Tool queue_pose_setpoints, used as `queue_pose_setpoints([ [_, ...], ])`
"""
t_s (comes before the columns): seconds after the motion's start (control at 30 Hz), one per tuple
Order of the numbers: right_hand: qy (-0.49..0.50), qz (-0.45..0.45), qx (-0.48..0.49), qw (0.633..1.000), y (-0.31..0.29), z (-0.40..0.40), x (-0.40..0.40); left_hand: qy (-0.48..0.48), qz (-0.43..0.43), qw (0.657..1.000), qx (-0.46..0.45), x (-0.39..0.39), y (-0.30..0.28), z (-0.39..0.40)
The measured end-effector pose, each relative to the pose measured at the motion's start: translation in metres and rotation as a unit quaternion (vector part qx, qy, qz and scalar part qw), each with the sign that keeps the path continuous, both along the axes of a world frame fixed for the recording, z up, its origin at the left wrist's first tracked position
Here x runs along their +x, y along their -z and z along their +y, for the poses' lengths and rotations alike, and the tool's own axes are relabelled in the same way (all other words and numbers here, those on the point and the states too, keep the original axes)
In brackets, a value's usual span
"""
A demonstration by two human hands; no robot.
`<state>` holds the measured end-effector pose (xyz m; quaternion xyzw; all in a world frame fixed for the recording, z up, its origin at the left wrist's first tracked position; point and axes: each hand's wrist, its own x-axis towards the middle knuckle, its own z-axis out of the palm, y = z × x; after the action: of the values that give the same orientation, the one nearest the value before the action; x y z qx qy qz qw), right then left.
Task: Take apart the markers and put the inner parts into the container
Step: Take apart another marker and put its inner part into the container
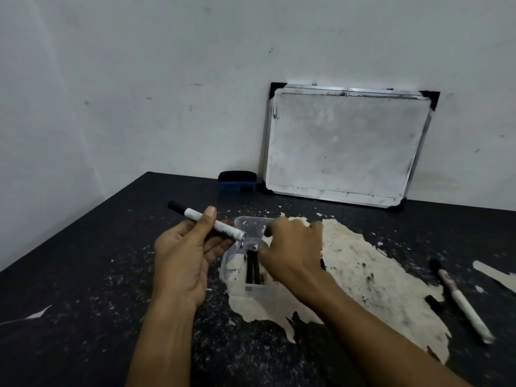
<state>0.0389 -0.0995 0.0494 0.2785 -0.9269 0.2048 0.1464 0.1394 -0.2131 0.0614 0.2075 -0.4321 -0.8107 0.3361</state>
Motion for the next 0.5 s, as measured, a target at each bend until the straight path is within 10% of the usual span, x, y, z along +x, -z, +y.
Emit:
queue_pose_setpoints([
  [0.5, 0.166, -0.109, 0.037, 0.979, 0.043, 0.101, -0.022, 0.111, 0.003, 0.994, 0.012, -0.034, 0.002, 0.069],
])
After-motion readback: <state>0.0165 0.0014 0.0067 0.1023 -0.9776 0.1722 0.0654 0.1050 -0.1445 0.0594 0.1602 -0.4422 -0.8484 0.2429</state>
